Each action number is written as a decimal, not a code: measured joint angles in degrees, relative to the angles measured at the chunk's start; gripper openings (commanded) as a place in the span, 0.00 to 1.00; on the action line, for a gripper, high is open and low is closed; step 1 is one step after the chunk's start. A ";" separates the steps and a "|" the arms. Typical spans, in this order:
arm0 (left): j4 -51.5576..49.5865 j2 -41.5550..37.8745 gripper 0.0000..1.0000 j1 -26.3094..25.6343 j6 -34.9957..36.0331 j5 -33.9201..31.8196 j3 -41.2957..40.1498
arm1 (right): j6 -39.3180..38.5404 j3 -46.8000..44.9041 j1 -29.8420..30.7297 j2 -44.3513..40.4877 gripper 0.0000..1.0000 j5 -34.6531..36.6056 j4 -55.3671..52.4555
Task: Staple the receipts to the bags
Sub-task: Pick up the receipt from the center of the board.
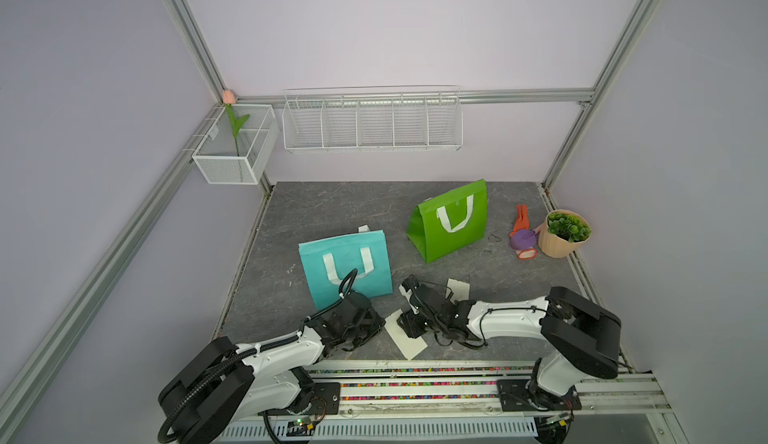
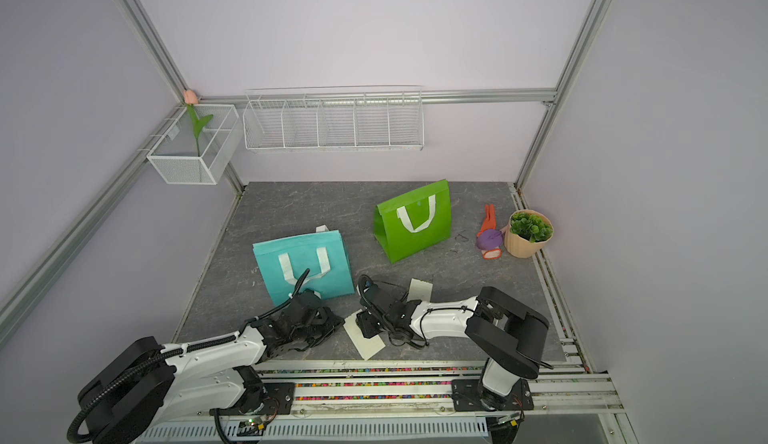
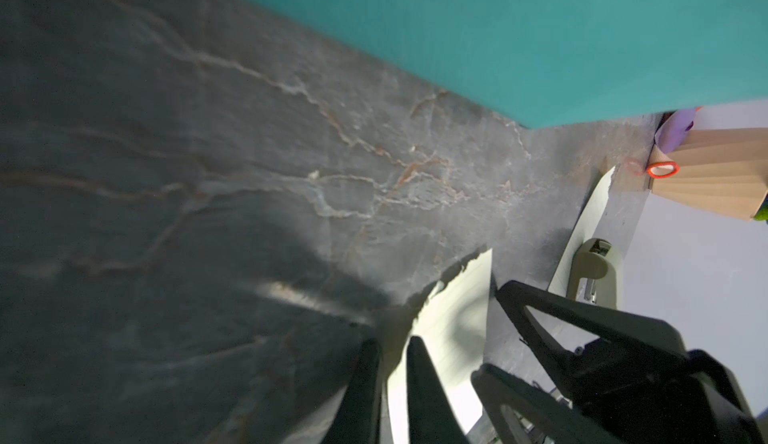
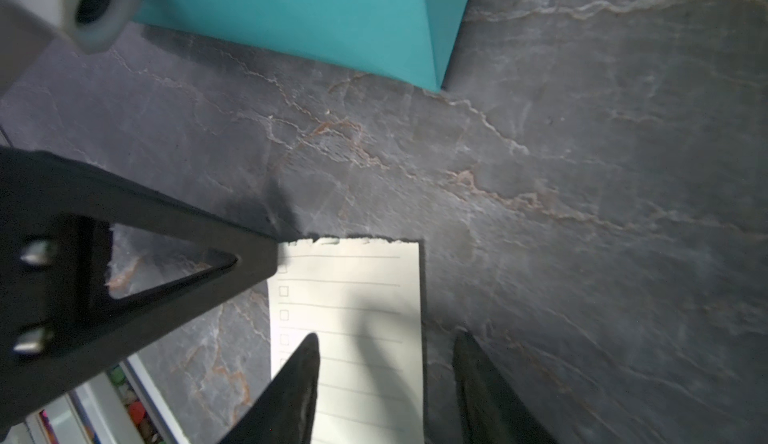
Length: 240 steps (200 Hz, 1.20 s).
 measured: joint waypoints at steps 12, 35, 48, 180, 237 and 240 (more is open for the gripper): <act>0.85 0.59 0.23 0.00 0.46 0.02 0.17 | 0.07 -0.02 0.00 0.13 0.50 0.00 0.33; 3.41 2.29 0.23 0.00 0.70 0.13 0.35 | 0.55 -0.07 0.00 0.48 0.41 0.00 0.83; 4.98 3.41 0.19 -0.04 0.70 0.37 0.42 | 0.79 -0.13 0.00 0.74 0.38 0.02 1.27; -0.98 0.46 0.00 -0.55 2.86 0.52 0.70 | 0.17 0.76 0.00 0.70 0.75 -0.39 1.22; -19.37 -11.78 0.00 -0.63 14.95 1.51 14.21 | -5.57 2.78 -6.86 -14.71 0.92 -2.16 -18.21; -20.26 -12.28 0.00 -0.63 15.87 1.60 15.32 | -5.84 3.23 -7.30 -15.37 0.92 -1.90 -19.37</act>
